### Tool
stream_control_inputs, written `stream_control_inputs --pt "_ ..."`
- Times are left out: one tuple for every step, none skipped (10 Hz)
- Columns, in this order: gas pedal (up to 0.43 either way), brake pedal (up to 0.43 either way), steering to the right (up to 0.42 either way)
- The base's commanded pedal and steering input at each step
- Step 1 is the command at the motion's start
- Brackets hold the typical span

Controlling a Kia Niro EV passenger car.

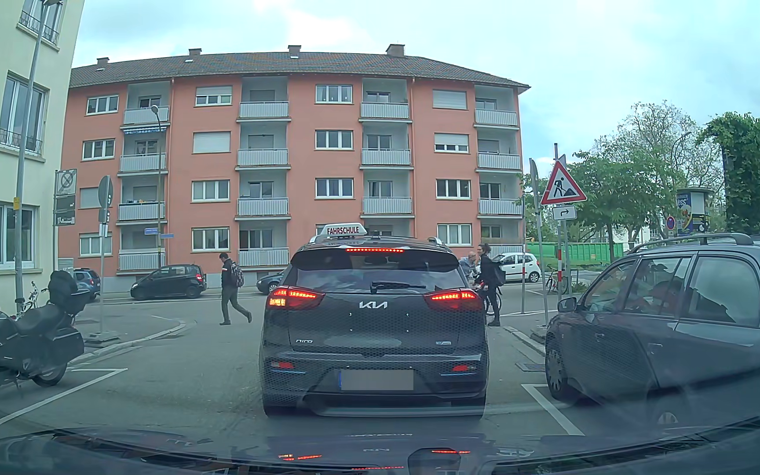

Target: Follow the waypoints while adhering to traffic rules and regulations

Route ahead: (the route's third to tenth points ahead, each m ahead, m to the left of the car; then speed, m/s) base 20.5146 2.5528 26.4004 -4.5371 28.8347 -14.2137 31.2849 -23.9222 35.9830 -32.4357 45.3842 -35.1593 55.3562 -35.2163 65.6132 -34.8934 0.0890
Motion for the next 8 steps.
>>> stream_control_inputs --pt "0.0 0.159 0.001" --pt "0.0 0.159 0.001" --pt "0.0 0.159 0.001" --pt "0.0 0.165 0.001" --pt "0.0 0.165 0.002" --pt "0.0 0.165 0.001" --pt "0.0 0.165 0.001" --pt "0.0 0.165 0.001"
